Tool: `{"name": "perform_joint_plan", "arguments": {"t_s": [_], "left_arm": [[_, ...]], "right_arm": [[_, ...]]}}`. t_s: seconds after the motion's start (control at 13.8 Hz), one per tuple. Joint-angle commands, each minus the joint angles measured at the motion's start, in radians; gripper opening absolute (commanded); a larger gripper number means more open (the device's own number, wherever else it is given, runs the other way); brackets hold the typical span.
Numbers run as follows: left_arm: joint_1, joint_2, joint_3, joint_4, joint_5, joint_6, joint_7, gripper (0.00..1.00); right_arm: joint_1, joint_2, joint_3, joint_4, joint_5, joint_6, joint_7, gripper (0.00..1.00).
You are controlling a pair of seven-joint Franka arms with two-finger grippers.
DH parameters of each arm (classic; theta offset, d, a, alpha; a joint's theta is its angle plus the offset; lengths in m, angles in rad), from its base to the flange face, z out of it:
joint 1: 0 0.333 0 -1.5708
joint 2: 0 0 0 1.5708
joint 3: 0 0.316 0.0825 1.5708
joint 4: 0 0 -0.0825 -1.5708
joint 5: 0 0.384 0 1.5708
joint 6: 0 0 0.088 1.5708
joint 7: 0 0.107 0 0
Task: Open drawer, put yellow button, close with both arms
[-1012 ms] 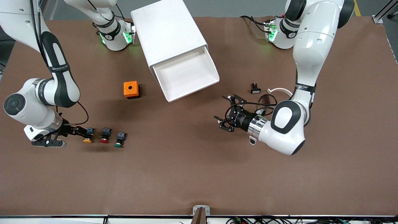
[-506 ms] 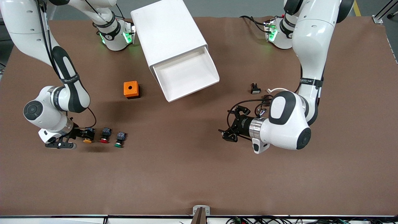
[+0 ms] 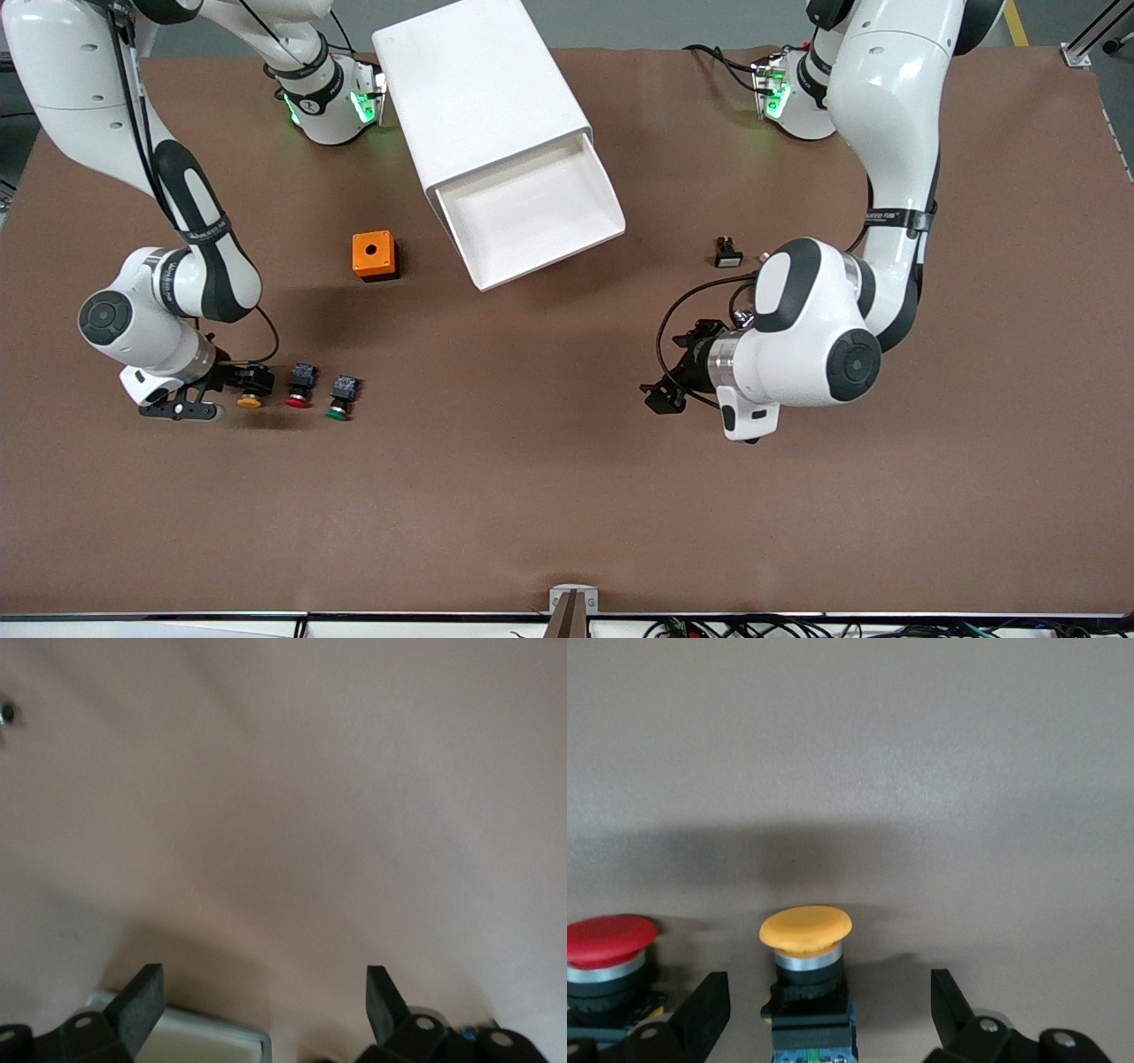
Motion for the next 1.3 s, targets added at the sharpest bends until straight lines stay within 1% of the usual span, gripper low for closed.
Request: {"name": "perform_joint_plan", "arguments": {"t_s": [0.0,0.14,0.22,0.29,0.36,0.51,0.87,1.01,1.08,1.23], "left_arm": [[-0.025,-0.014,0.010,-0.012,0.081,0.024,0.019,1.00],[-0.033,-0.012,0.016,-0.016,0.095,0.044,0.038,1.00],[-0.038,-0.012,0.016,-0.017,0.124,0.044,0.041,1.00],[-0.036,-0.012,0.016,-0.017,0.150,0.044,0.042,1.00],[-0.038,-0.012,0.016,-0.017,0.173,0.046,0.048,1.00],[-0.038,-0.014,0.016,-0.017,0.195,0.046,0.052,1.00],[-0.062,-0.026,0.016,-0.017,0.238,0.046,0.048,1.00],[-0.090,-0.041,0.016,-0.017,0.303,0.046,0.047,1.00],[-0.100,-0.047,0.012,-0.018,0.339,0.046,0.047,1.00],[-0.133,-0.052,0.012,-0.018,0.367,0.040,0.041,1.00]], "right_arm": [[-0.008,-0.014,0.010,-0.030,-0.009,0.004,-0.008,0.95],[-0.005,-0.018,0.010,-0.036,-0.009,0.000,-0.010,0.69],[-0.003,-0.018,0.010,-0.036,-0.009,-0.002,-0.010,0.55],[-0.003,-0.018,0.010,-0.036,-0.009,-0.002,-0.011,0.32],[-0.002,-0.019,0.010,-0.036,-0.009,-0.005,-0.010,0.16],[-0.003,-0.018,0.010,-0.034,-0.009,-0.019,-0.008,0.00],[0.001,-0.028,0.013,-0.023,-0.009,-0.059,-0.008,0.00],[0.017,-0.053,0.013,-0.017,-0.009,-0.086,-0.005,0.00],[0.023,-0.063,0.013,-0.005,-0.009,-0.118,-0.002,0.00],[0.026,-0.085,0.014,0.035,0.002,-0.216,0.009,0.00]]}}
